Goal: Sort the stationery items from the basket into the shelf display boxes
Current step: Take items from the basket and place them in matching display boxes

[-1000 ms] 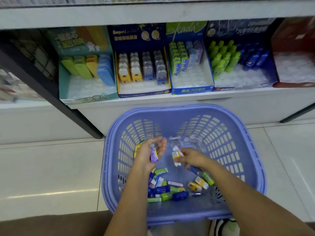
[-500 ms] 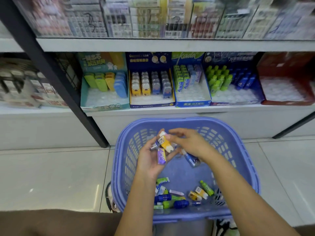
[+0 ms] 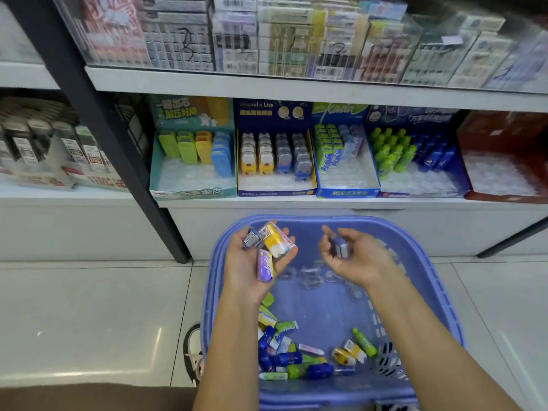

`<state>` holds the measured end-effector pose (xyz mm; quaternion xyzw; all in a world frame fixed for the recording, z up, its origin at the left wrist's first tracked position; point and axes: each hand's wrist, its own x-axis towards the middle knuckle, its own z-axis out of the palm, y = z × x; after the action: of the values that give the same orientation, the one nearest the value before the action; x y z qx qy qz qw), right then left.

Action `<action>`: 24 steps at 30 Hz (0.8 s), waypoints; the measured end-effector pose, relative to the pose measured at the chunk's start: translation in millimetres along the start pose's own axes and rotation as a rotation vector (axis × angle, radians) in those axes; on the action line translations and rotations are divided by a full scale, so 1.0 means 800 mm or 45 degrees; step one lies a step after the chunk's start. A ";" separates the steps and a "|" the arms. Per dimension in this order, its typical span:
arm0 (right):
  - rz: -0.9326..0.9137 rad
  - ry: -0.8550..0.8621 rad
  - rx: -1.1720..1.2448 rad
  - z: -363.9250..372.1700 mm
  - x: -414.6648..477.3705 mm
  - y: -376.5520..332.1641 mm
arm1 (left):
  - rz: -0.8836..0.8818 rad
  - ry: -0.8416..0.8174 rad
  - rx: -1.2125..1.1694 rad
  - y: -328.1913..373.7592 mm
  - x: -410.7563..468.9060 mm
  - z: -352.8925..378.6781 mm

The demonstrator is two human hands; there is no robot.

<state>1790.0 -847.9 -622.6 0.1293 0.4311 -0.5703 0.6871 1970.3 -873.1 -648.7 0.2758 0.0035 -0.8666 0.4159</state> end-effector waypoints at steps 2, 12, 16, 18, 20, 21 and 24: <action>-0.045 -0.140 -0.150 0.024 -0.003 -0.005 | 0.035 -0.018 -0.015 0.010 -0.004 0.000; -1.093 -0.333 -1.571 0.143 0.018 -0.035 | 0.088 0.056 0.102 0.039 -0.011 0.010; -1.328 -0.303 -1.913 0.163 0.042 -0.047 | 0.086 0.079 0.106 0.043 -0.009 0.006; -1.354 -0.225 -2.010 0.168 0.053 -0.055 | 0.085 0.085 0.102 0.044 -0.007 0.005; -1.382 -0.178 -2.146 0.172 0.062 -0.061 | 0.088 0.084 0.103 0.045 -0.005 0.004; -1.380 -0.174 -2.227 0.172 0.066 -0.063 | 0.089 0.078 0.104 0.046 -0.004 0.004; -1.388 -0.172 -2.452 0.170 0.072 -0.069 | 0.089 0.070 0.125 0.047 -0.002 0.004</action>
<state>1799.7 -995.3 -566.7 -0.6974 0.6551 -0.2286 0.1796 1996.7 -897.4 -636.9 0.3195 -0.0371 -0.8428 0.4317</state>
